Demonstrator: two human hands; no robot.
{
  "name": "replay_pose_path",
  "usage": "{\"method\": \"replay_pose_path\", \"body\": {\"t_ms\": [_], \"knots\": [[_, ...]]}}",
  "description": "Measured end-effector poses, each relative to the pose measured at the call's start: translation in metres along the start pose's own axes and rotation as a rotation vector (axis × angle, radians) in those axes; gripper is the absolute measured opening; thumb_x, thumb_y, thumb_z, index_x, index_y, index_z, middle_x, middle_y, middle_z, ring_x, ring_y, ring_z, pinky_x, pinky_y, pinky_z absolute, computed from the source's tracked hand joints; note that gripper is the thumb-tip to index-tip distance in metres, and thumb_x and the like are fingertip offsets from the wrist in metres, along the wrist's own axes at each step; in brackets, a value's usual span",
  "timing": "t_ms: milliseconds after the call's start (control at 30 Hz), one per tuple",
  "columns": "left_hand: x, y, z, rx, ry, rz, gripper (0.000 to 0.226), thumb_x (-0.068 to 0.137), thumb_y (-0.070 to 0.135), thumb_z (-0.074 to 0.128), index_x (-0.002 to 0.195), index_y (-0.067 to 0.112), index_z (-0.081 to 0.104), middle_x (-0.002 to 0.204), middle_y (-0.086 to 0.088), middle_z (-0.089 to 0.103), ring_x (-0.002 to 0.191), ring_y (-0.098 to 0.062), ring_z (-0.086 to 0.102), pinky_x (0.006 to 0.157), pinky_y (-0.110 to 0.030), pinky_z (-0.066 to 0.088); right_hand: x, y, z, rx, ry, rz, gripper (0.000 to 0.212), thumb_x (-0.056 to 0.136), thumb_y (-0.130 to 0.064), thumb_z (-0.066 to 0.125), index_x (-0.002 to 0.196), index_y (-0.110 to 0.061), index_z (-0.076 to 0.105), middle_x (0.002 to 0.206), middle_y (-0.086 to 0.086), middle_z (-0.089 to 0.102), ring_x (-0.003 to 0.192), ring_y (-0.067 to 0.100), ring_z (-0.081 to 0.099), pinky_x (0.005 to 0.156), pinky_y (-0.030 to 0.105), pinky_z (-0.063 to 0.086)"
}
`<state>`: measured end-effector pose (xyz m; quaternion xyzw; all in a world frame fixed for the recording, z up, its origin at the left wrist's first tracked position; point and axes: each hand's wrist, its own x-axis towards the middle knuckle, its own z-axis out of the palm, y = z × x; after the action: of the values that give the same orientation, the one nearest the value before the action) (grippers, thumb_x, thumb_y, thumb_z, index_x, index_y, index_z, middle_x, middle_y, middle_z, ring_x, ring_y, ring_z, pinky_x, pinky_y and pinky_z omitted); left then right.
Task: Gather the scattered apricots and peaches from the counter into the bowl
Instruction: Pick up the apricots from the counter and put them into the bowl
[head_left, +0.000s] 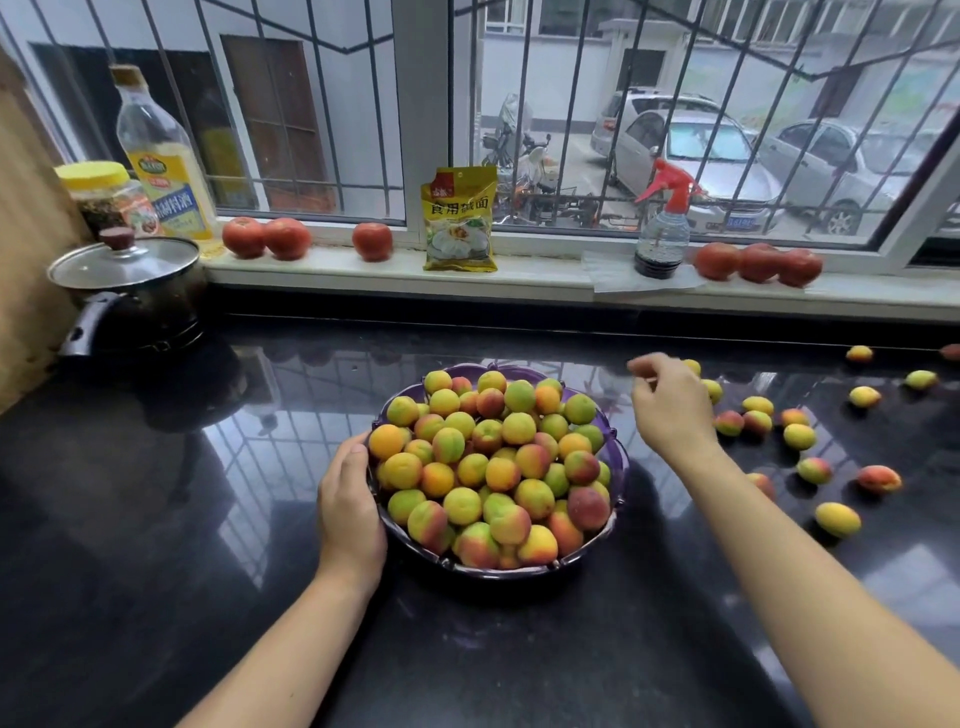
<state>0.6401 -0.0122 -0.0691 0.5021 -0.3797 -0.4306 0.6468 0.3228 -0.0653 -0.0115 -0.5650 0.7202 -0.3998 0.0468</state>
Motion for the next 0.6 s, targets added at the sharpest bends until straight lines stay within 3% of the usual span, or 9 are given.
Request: {"method": "replay_pose_path", "body": {"t_ms": [200,300,367,467,600], "knots": [[0.002,-0.004,-0.001,-0.007,0.019,0.002,0.038,0.093,0.041,0.043,0.102,0.022,0.076,0.104,0.0,0.078,0.106,-0.022,0.069,0.095,-0.045,0.056,-0.005,0.059,0.022,-0.349,-0.107,-0.055,0.026,0.088,-0.002,0.056,0.11,-0.003,0.07,0.113,0.021,0.059,0.107,0.043,0.054,0.092,0.046,0.046],[0.002,-0.004,-0.001,-0.016,0.009,0.002,0.037,0.093,0.041,0.044,0.1,0.024,0.076,0.105,-0.003,0.077,0.107,-0.026,0.069,0.093,-0.044,0.056,0.008,0.062,0.022,-0.53,-0.083,-0.112,0.028,0.084,-0.006,0.061,0.11,-0.006,0.07,0.116,0.02,0.059,0.108,0.041,0.05,0.09,0.047,0.043],[0.002,-0.004,-0.001,-0.019,0.001,0.008,0.036,0.094,0.041,0.045,0.098,0.024,0.077,0.105,-0.004,0.077,0.108,-0.026,0.069,0.093,-0.044,0.055,0.025,0.065,0.02,-0.658,-0.064,-0.132,0.033,0.082,-0.011,0.064,0.115,-0.008,0.067,0.125,0.02,0.056,0.112,0.041,0.048,0.097,0.048,0.04],[0.002,-0.002,0.0,-0.014,0.003,0.009,0.036,0.094,0.039,0.044,0.097,0.023,0.076,0.102,-0.001,0.078,0.102,-0.02,0.07,0.093,-0.044,0.056,0.059,0.069,0.014,-0.841,-0.119,-0.065,0.042,0.085,-0.018,0.061,0.126,-0.012,0.056,0.136,0.021,0.048,0.119,0.043,0.046,0.108,0.049,0.032],[0.003,-0.004,0.0,-0.004,0.014,0.025,0.036,0.095,0.037,0.044,0.099,0.022,0.077,0.104,-0.001,0.078,0.104,-0.019,0.069,0.097,-0.046,0.055,0.087,0.071,0.012,-0.95,-0.291,0.111,0.036,0.095,-0.021,0.049,0.13,-0.013,0.048,0.136,0.022,0.046,0.125,0.044,0.046,0.113,0.051,0.027]]}}
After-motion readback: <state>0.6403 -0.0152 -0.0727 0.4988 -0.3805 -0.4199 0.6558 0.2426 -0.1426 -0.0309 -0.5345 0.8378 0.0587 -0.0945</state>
